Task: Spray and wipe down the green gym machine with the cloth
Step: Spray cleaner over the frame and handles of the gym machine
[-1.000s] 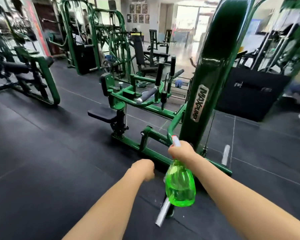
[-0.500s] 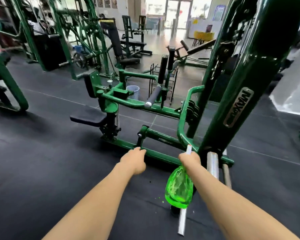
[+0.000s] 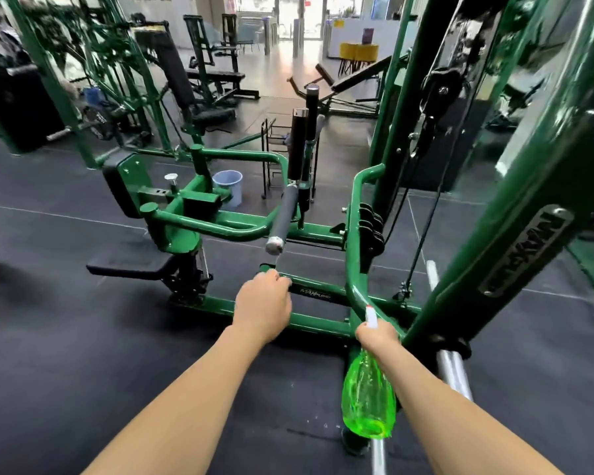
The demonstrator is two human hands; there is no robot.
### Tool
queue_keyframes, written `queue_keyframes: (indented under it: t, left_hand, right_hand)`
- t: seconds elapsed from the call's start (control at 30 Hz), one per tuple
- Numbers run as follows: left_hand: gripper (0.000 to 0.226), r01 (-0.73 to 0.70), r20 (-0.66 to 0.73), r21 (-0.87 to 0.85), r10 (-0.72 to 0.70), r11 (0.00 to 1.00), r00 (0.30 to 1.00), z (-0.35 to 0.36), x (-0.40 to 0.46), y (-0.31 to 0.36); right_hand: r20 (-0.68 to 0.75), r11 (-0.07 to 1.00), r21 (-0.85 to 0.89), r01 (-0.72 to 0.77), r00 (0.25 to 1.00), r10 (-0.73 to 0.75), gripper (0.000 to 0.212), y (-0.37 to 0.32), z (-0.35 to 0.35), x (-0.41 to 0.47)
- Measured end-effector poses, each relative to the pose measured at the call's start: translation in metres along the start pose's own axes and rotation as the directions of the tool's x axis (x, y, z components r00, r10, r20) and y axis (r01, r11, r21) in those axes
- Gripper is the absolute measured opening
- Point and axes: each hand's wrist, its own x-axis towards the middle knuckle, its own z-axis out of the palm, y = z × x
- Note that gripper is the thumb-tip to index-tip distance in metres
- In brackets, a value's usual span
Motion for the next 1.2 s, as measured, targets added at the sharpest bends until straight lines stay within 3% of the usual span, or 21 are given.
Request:
queue_keyframes:
  t: [0.1,0.23,0.33,0.4,0.47,0.6,0.67,0.83,0.93,1.0,1.07,1.13,1.2]
  left_hand:
    - [0.014,-0.118,-0.239,0.017,0.118,0.993,0.964,0.001,0.040,-0.012]
    - [0.029,-0.104,-0.303,0.004,0.100,0.995,0.948,0.001,0.073,-0.017]
    - [0.054,0.164,-0.019,-0.008,-0.165,0.986,0.986,-0.003,0.098,-0.019]
    - [0.059,0.346,0.175,-0.050,-0.332,0.937,0.927,-0.003,0.111,-0.021]
    - [0.055,0.429,0.276,-0.098,-0.390,0.898,0.878,0.000,0.122,-0.022]
    - [0.044,0.443,0.356,-0.133,-0.374,0.887,0.856,0.003,0.140,-0.031]
    - [0.043,0.454,0.409,-0.186,-0.352,0.871,0.842,0.003,0.144,-0.036]
    - [0.043,0.451,0.433,-0.252,-0.317,0.856,0.844,0.005,0.141,-0.036]
    - [0.047,0.433,0.430,-0.272,-0.293,0.859,0.854,0.003,0.142,-0.038]
    - [0.052,0.424,0.425,-0.287,-0.282,0.859,0.860,0.002,0.142,-0.042]
    - [0.053,0.425,0.451,-0.332,-0.254,0.842,0.856,0.002,0.143,-0.043]
    - [0.053,0.432,0.495,-0.397,-0.207,0.810,0.844,0.003,0.144,-0.047]
    - [0.052,0.444,0.542,-0.450,-0.158,0.775,0.826,0.003,0.145,-0.051]
  right_hand:
    - [0.001,0.998,-0.026,0.056,0.998,-0.056,0.030,-0.026,0.003,0.030]
    - [0.029,0.996,0.054,0.073,0.997,-0.075,0.013,-0.045,0.007,0.053]
    - [-0.024,0.993,0.074,0.095,0.995,-0.094,0.004,-0.061,0.004,0.068]
    - [-0.023,0.994,0.043,0.106,0.994,-0.105,0.008,-0.072,0.001,0.075]
    - [-0.014,0.995,0.024,0.101,0.995,-0.101,0.020,-0.080,0.001,0.085]
    - [-0.048,0.996,0.063,0.067,0.997,-0.064,0.008,-0.092,0.003,0.100]
    - [-0.090,0.995,0.086,0.045,0.995,-0.038,0.016,-0.097,0.005,0.101]
    - [-0.111,0.998,0.049,0.046,0.993,-0.040,0.011,-0.118,0.012,0.098]
    - [-0.080,0.982,0.162,0.102,0.993,-0.089,0.017,-0.134,0.014,0.093]
    - [-0.049,0.962,0.190,0.196,0.981,-0.190,0.015,-0.152,0.008,0.078]
    - [0.036,0.926,0.154,0.344,0.935,-0.353,0.032,-0.174,-0.004,0.063]
    - [0.111,0.870,-0.008,0.493,0.865,-0.490,0.031,-0.198,-0.017,0.043]
    - [0.208,0.813,-0.158,0.560,0.824,-0.527,0.023,-0.218,-0.025,0.026]
